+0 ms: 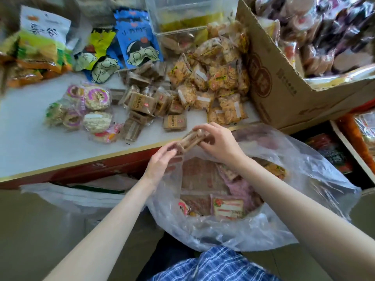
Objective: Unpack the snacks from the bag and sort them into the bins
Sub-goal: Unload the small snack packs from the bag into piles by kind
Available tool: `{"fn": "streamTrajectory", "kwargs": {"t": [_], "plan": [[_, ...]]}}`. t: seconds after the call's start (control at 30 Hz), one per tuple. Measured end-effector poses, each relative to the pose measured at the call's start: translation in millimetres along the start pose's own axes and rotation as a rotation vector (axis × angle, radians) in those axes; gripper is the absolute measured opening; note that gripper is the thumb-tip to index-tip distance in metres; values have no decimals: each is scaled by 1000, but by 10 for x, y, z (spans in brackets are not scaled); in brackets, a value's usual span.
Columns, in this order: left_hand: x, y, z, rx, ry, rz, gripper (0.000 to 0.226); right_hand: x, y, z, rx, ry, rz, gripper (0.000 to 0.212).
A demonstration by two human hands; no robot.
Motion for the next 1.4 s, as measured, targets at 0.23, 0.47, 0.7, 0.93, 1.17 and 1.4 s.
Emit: {"fn": "streamTrajectory", "kwargs": {"t": [0.23,0.47,0.7,0.93,1.17,1.4], "plan": [[-252,-580,-320,-353,-45,131,27,-965,433,-280,-201,439,124,39],[-227,-721,-516,-656,-63,-38,41,-1552,1035,-509,-713,918,-24,37],[-287,-575,-293,-631,273,33,38,-714,226,-96,-231,436,70,43],[-284,272,-85,-887,713,-195,44,924,-843,821,590,-43,-145,43],[-109,1040,-112,-1416,969,-594,60,902,-1392,1729,961,279,-234,53],[-181,1554,-165,-1638,878,-623,73,898,-1272,1840,798,278,-178,58]]}}
Point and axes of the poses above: each hand's wrist, its own x-axis away from the middle knuckle, its own y-axis out of the palm, z = x × y, the point moved 2 cm from there along -x, towards the middle knuckle, and after that the axes turned 15 degrees about z, right-handed, at the moved point
